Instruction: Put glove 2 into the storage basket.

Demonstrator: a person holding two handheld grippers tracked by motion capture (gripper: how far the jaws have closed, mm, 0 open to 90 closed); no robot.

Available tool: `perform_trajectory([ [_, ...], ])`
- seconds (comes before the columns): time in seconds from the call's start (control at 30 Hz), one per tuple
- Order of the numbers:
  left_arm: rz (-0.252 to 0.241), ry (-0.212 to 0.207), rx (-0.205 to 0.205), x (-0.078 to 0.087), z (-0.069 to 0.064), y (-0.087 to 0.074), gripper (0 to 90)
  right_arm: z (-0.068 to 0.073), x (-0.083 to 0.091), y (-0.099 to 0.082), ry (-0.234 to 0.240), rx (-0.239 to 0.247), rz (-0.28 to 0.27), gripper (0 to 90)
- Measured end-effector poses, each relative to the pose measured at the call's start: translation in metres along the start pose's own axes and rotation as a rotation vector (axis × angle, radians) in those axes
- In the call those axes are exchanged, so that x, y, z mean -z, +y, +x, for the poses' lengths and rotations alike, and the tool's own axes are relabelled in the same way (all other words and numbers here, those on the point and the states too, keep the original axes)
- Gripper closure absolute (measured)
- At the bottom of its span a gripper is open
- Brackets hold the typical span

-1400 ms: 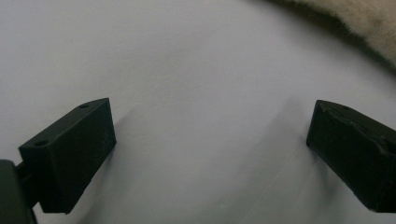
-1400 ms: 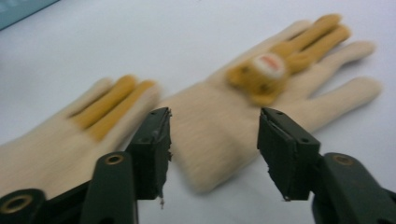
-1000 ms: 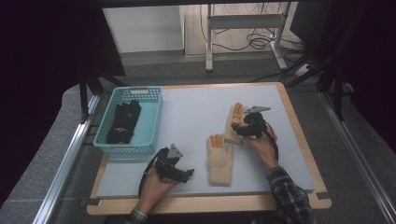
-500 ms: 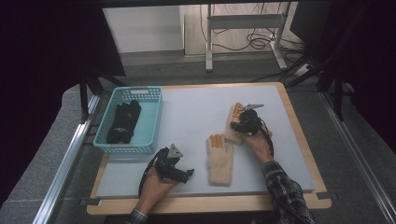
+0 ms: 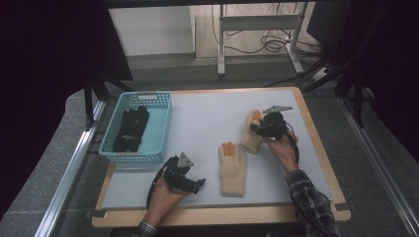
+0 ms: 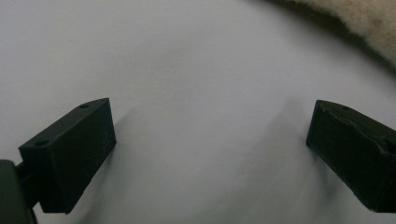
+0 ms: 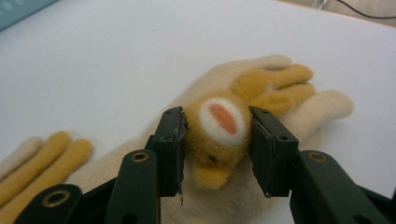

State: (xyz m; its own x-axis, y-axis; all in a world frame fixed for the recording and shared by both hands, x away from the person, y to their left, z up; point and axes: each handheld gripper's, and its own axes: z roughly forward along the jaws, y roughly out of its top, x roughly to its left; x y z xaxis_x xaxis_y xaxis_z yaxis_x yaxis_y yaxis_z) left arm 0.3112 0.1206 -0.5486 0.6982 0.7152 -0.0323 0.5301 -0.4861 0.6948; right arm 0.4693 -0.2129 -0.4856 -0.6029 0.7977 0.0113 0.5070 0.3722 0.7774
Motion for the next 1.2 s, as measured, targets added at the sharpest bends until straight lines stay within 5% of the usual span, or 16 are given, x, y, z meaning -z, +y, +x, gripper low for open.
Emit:
perform_trajectory([
  [0.4,0.000,0.000,0.000,0.000,0.000,0.000,1.6,0.022,0.047,0.004,0.095,0.056,-0.047,57.1],
  [0.77,-0.002,0.002,0.000,0.000,0.000,0.000,1.7,0.081,0.083,-0.009,0.238,0.137,-0.021,57.0],
  [1.03,-0.006,0.002,0.006,0.000,0.000,0.000,1.7,0.115,0.071,-0.027,0.301,0.172,0.047,56.8],
  [1.2,-0.006,0.003,0.002,0.000,0.000,0.000,1.7,0.125,0.053,-0.035,0.284,0.182,0.078,56.5],
])
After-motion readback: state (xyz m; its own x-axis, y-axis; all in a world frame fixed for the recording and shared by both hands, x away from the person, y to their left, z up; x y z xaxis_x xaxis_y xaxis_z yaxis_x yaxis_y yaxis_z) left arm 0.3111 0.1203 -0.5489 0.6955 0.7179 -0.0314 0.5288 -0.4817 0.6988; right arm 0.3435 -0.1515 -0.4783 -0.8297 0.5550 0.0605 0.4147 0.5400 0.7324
